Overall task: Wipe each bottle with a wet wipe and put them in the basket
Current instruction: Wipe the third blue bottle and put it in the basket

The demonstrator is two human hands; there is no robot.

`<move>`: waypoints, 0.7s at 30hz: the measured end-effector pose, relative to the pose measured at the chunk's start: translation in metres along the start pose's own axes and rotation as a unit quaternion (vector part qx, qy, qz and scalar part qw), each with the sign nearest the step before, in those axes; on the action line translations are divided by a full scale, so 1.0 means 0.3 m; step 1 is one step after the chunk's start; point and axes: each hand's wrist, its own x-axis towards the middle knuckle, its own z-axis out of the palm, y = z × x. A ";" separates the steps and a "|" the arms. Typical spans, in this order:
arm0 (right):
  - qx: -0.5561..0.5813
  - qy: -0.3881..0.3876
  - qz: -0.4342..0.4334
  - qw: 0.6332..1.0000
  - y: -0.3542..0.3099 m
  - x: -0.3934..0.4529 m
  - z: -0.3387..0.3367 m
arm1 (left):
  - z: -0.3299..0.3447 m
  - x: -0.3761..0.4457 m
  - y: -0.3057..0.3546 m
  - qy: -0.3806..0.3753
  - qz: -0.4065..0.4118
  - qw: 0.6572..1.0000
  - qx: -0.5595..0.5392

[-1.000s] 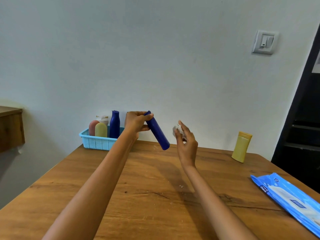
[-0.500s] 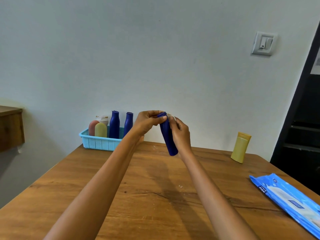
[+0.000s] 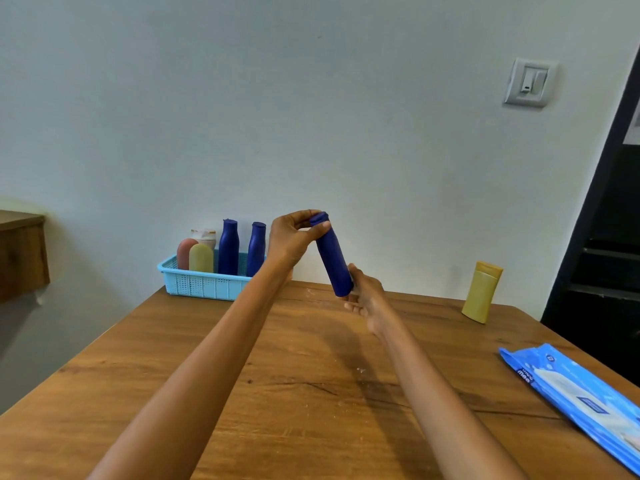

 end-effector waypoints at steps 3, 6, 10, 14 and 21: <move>0.040 -0.022 0.061 0.997 0.019 0.015 -0.017 | 0.021 -0.002 -0.013 0.020 0.016 1.000 0.015; 0.087 -0.064 0.101 0.989 0.028 0.013 -0.021 | 0.026 -0.002 -0.011 0.040 0.036 0.998 0.037; 0.131 -0.066 0.100 0.984 0.035 0.016 -0.006 | 0.021 0.008 -0.012 0.049 0.057 0.995 0.064; 0.074 -0.040 0.101 0.991 0.042 0.012 -0.004 | 0.021 0.008 -0.027 0.059 0.058 0.993 0.085; 0.056 0.104 -0.092 0.989 0.007 0.022 0.000 | 0.029 0.003 -0.044 0.076 0.047 0.989 0.119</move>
